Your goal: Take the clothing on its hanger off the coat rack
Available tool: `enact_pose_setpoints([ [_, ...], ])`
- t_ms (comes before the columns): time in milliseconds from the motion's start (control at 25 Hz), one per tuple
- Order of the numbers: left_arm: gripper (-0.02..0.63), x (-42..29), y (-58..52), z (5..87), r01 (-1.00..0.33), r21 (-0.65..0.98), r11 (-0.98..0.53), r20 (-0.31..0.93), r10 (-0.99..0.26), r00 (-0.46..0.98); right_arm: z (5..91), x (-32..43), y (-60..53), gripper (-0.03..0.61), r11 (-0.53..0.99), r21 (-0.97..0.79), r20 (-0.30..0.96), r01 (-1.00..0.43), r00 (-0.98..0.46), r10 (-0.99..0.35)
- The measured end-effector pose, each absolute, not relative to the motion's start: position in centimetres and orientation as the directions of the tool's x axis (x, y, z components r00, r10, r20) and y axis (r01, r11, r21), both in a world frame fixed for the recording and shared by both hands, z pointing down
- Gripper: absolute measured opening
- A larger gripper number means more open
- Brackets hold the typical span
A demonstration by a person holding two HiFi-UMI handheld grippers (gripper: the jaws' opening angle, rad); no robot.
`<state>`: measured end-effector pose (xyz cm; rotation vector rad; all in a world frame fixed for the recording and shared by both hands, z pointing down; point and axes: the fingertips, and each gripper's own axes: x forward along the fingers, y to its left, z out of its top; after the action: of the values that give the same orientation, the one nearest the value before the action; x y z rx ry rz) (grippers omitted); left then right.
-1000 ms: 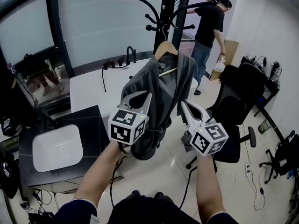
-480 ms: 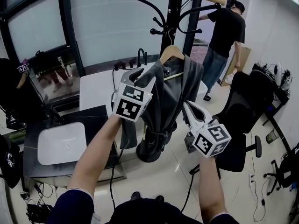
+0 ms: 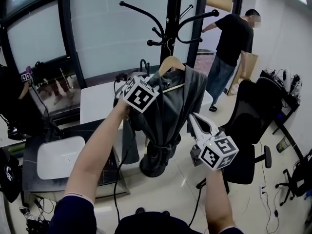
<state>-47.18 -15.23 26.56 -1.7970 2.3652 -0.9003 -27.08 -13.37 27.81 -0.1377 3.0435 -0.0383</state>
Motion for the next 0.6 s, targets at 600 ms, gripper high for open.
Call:
enact_pose_setpoints([
  [600, 0.098, -47.0, -16.5, 28.1, -0.906, -0.393, 0.157, 0.353, -0.884, -0.306, 28.8, -25.9, -15.6, 0.002, 0.989, -0.065, -0.094, -0.132, -0.986, -0.138],
])
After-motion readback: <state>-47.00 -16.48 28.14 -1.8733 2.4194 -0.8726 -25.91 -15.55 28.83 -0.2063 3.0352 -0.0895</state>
